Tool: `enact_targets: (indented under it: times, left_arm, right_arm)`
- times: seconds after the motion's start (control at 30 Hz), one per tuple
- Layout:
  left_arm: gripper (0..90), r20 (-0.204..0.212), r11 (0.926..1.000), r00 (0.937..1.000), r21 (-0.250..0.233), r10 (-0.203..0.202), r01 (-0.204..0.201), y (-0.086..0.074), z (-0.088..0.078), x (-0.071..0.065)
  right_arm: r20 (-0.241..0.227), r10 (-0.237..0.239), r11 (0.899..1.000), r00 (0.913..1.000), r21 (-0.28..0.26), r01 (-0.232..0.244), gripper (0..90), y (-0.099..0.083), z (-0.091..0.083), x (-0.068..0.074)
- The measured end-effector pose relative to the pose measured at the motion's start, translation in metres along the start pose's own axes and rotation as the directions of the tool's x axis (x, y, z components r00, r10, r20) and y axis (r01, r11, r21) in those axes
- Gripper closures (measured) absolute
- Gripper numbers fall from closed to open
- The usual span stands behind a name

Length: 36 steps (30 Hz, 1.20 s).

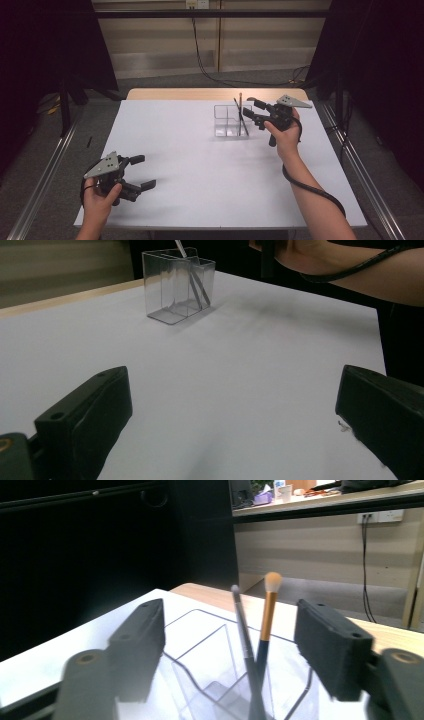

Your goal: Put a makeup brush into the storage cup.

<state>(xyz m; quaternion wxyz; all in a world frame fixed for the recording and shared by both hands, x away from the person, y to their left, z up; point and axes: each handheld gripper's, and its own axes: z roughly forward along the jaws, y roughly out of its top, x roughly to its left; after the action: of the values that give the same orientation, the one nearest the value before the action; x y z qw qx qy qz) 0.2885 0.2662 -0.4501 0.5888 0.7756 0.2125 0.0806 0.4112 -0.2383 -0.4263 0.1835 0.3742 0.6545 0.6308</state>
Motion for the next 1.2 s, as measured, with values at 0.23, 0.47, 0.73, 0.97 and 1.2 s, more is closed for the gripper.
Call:
enact_targets:
  times: [0.23, 0.47, 0.73, 0.97, 1.2]
  left_arm:
    - [1.6, 0.007, 0.9999, 0.9999, -0.007, -0.009, 0.009, 0.001, 0.003, 0.001]
    - [1.6, 0.021, 0.9998, 0.9997, -0.017, -0.014, 0.015, 0.003, 0.010, 0.004]
    - [1.6, 0.028, 0.9997, 0.9995, -0.015, -0.016, 0.017, 0.003, 0.012, 0.005]
    - [1.6, 0.031, 0.9997, 0.9994, -0.018, -0.015, 0.016, 0.004, 0.013, 0.005]
    - [1.6, 0.026, 0.9996, 0.9995, -0.023, -0.016, 0.017, 0.004, 0.012, 0.005]
  right_arm:
    - [-0.012, -0.049, 0.999, 0.9987, 0.022, 0.049, 20.2, 0.001, -0.005, 0.006]
    - [-0.026, -0.063, 0.998, 0.9977, 0.030, 0.063, 18.6, 0.000, -0.012, 0.011]
    - [-0.024, -0.063, 0.998, 0.9977, 0.025, 0.064, 15.0, -0.002, -0.023, 0.015]
    - [-0.034, -0.083, 0.996, 0.9960, 0.032, 0.084, 13.2, -0.002, -0.031, 0.021]
    - [-0.045, -0.092, 0.995, 0.9948, 0.043, 0.094, 10.5, -0.005, -0.037, 0.024]
